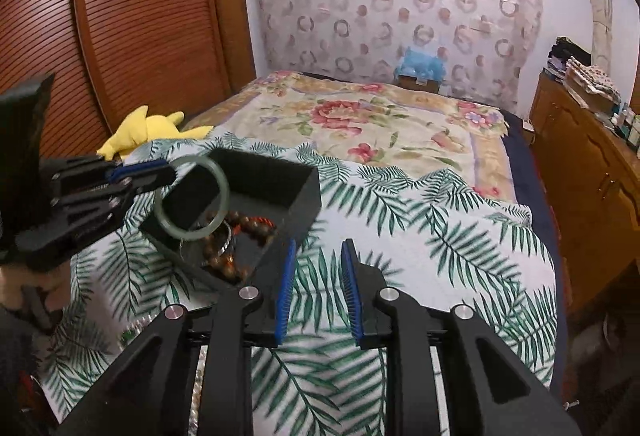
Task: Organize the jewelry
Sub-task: 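Lower both into the black box, right releasing the wooden beads while left releases the jade bangle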
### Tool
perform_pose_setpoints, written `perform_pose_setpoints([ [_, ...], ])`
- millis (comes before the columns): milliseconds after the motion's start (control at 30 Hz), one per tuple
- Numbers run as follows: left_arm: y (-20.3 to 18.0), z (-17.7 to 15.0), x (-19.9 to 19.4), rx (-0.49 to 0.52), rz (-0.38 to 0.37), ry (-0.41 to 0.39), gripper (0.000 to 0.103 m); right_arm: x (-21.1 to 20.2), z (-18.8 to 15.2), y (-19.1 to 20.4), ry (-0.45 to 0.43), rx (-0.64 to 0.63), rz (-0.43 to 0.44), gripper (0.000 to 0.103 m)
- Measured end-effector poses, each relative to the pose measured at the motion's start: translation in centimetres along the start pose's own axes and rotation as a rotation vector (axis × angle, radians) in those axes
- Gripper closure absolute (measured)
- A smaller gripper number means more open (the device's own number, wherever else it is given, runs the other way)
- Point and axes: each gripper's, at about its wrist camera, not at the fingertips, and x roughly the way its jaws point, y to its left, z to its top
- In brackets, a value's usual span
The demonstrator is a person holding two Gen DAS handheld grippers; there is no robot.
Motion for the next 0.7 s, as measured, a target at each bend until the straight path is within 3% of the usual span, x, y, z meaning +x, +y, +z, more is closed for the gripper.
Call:
perform_pose_setpoints([
  [200, -0.7, 0.7, 0.9, 0.004, 0.014, 0.01, 0.095, -0.3, -1.2, -0.5, 0.003, 0.003, 0.01, 0.078],
  [533, -0.4, -0.5, -2.6, -0.025, -0.026, -0.036, 0.069, -1.6, -4.2, 1.4, -0.009, -0.007, 0.036, 0.078],
  [700, -0.6, -2.6, -5.1, -0.02, -0.047, -0.051, 0.068, -2.0, -5.8, 3.2, -0.001, -0.023, 0.071, 0.078],
])
